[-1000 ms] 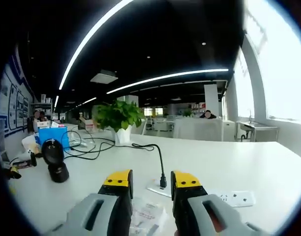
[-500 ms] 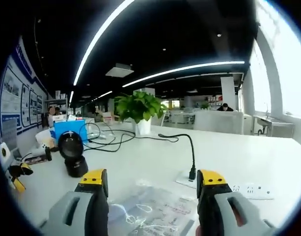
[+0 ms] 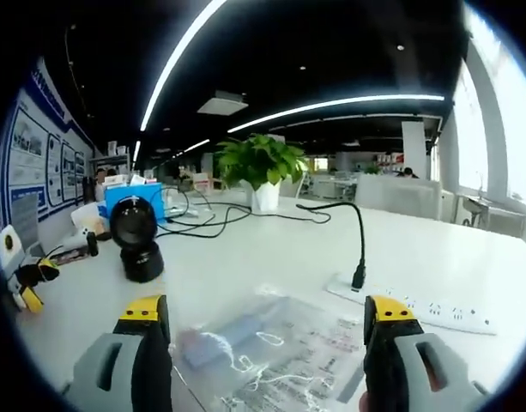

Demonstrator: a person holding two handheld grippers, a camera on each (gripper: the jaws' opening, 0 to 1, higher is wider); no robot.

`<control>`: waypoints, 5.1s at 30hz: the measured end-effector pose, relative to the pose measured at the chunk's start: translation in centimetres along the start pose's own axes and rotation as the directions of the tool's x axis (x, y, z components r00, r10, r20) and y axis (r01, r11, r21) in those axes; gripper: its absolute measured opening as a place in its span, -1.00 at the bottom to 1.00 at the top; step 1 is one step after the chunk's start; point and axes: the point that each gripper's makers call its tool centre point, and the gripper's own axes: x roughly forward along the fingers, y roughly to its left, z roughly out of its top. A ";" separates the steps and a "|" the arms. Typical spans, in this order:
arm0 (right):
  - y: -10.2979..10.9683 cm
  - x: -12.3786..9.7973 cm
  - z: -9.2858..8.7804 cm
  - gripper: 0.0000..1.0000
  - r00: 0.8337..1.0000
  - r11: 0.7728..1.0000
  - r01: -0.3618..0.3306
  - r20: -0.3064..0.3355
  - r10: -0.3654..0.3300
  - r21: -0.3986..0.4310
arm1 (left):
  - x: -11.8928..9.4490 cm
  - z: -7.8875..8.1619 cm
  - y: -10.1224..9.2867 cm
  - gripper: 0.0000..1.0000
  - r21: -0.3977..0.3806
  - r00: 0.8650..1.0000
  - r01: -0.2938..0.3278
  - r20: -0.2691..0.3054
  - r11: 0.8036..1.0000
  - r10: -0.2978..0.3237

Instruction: Clip sheet goods on table flip sheet goods clip sheet goods scan sheet goods put sheet goods back to table

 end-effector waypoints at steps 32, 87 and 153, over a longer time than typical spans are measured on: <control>-0.5 1.0 -5.3 0.78 0.987 1.000 -0.026 -0.158 0.024 -0.013 | 0.0 -0.1 -0.2 -0.38 0.007 1.000 0.005 -0.011 1.000 -0.005; 0.0 -6.2 1.4 0.63 0.999 0.999 0.038 0.006 -0.038 -0.012 | 0.0 -0.1 -0.4 -0.38 0.009 1.000 0.019 -0.008 1.000 -0.019; 4.4 -27.1 0.4 0.48 0.969 0.987 0.162 0.187 -0.160 0.002 | -1.0 2.1 -2.1 -0.51 -0.033 0.993 0.086 0.080 0.996 -0.084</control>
